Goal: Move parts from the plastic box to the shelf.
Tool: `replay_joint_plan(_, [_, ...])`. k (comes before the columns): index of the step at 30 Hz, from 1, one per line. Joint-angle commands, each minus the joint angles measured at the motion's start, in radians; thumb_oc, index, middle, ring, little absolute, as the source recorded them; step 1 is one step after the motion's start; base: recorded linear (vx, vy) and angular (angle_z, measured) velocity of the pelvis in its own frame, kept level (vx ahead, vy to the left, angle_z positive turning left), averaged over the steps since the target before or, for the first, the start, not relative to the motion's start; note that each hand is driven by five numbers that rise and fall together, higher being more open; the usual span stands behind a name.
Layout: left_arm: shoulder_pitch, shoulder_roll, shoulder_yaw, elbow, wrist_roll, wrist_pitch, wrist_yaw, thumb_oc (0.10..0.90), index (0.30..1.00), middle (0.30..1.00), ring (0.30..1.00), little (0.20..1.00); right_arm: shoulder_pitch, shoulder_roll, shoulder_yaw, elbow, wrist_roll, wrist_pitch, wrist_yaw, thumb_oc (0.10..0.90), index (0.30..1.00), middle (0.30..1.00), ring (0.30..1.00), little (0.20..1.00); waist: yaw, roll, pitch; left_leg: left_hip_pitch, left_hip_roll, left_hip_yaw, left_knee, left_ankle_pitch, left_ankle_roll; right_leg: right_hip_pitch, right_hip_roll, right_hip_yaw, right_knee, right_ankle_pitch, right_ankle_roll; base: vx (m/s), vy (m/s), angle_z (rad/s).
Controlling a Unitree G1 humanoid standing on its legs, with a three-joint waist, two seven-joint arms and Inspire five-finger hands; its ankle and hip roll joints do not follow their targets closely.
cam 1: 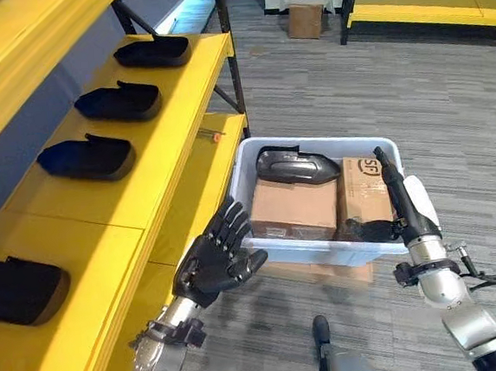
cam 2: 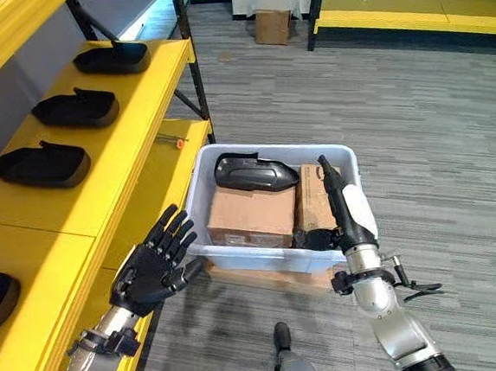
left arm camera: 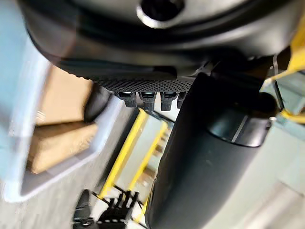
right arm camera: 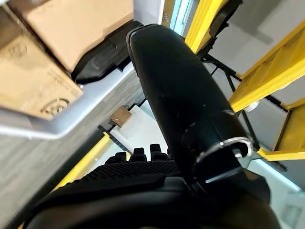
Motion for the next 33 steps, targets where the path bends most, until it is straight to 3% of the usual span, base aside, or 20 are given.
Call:
replay_joint_plan(1, [-0.067,0.024,0.046,-0.108,-0.061,-0.060,-0.048,0.900,1.000,1.000,1.000,1.000,-0.130,-0.011,-0.007,-0.078,0.019,-0.125,0.000,0.900,1.000,1.000,1.000,1.000,0.011,-0.037,-0.023,-0.021,-0.035,0.085,0.150,-0.059,0.040,-0.025,-0.095,-0.005,0.125,-0.101,0.030,0.10,-0.194,0.31])
replay_joint_plan(2, [-0.078,0.012,0.039,-0.101,-0.055,-0.050,-0.053,0.900,1.000,1.000,1.000,1.000,-0.141,-0.020,-0.008,-0.076,0.019,-0.124,0.005,0.900,1.000,1.000,1.000,1.000,0.010,-0.033,-0.018,-0.055,-0.035,0.089,0.224,-0.046,0.034,-0.002,-0.090,-0.018,0.114,-0.109,0.017,0.15,-0.207,0.38])
replay_joint_plan(3, [-0.082,0.002,0.036,-0.098,-0.037,-0.043,-0.061,0.900,1.000,1.000,1.000,1.000,-0.154,-0.023,-0.008,-0.070,0.016,-0.129,0.018,0.900,1.000,1.000,1.000,1.000,0.022,-0.030,-0.016,-0.111,-0.069,0.056,0.289,-0.032,0.037,0.029,-0.078,-0.016,0.092,-0.111,0.005,0.17,-0.201,0.37])
replay_joint_plan(6, [-0.047,-0.001,0.056,-0.122,-0.023,-0.045,-0.046,0.900,1.000,1.000,1.000,1.000,-0.183,-0.019,0.015,-0.076,0.005,-0.117,0.040,0.900,1.000,1.000,1.000,1.000,0.057,-0.022,-0.016,-0.155,-0.138,-0.011,0.226,-0.037,0.056,0.068,-0.056,0.010,0.065,-0.120,0.007,0.24,-0.059,0.10])
replay_joint_plan(10, [-0.002,0.004,0.081,-0.135,-0.035,-0.048,-0.045,0.900,1.000,1.000,1.000,1.000,-0.168,-0.009,0.023,-0.108,-0.021,-0.111,0.032,0.900,1.000,1.000,1.000,1.000,0.078,-0.010,-0.025,-0.152,-0.076,-0.032,0.017,0.061,0.010,0.117,-0.043,0.013,0.038,-0.144,0.011,0.24,0.083,-0.11])
replay_joint_plan(12, [0.005,-0.003,0.087,-0.115,-0.027,-0.057,-0.072,0.900,1.000,1.000,1.000,1.000,-0.181,-0.005,0.028,-0.109,-0.016,-0.100,0.031,0.900,1.000,1.000,1.000,1.000,0.091,-0.011,-0.021,-0.192,-0.012,-0.046,-0.033,0.152,-0.021,0.155,-0.037,0.012,0.032,-0.174,-0.002,0.18,0.085,-0.03])
replay_joint_plan(14, [0.001,-0.009,0.088,-0.090,-0.025,-0.066,-0.087,0.900,1.000,1.000,1.000,1.000,-0.219,-0.002,0.042,-0.082,-0.005,-0.094,0.027,0.900,1.000,1.000,1.000,1.000,0.104,-0.009,-0.013,-0.222,0.014,-0.076,-0.044,0.166,-0.032,0.164,-0.040,0.014,0.042,-0.195,-0.009,0.12,0.111,-0.14])
replay_joint_plan(20, [-0.001,-0.008,0.080,-0.064,-0.029,-0.063,-0.115,0.900,1.000,1.000,1.000,1.000,-0.247,0.010,0.055,-0.089,-0.022,-0.087,0.054,0.900,1.000,1.000,1.000,1.000,0.098,0.014,-0.005,-0.180,0.026,-0.050,-0.062,0.124,-0.043,0.133,-0.060,0.026,0.092,-0.213,0.003,0.11,0.201,-0.48])
replay_joint_plan(23, [-0.006,0.005,0.069,-0.055,-0.050,-0.065,-0.108,0.900,1.000,1.000,1.000,1.000,-0.219,0.006,0.048,-0.094,-0.036,-0.090,0.050,0.900,1.000,1.000,1.000,1.000,0.087,0.019,-0.014,-0.149,0.009,-0.032,-0.058,0.097,-0.041,0.134,-0.073,0.029,0.099,-0.208,0.020,0.14,0.198,0.05])
replay_joint_plan(33, [-0.029,0.036,0.061,-0.072,-0.051,-0.066,-0.077,0.900,1.000,1.000,1.000,1.000,-0.239,0.015,0.074,-0.094,-0.046,-0.093,0.046,0.900,1.000,1.000,1.000,1.000,0.113,-0.016,-0.039,-0.116,-0.076,-0.021,-0.016,-0.005,0.016,0.171,-0.120,0.013,0.015,-0.145,0.069,0.08,0.144,0.00])
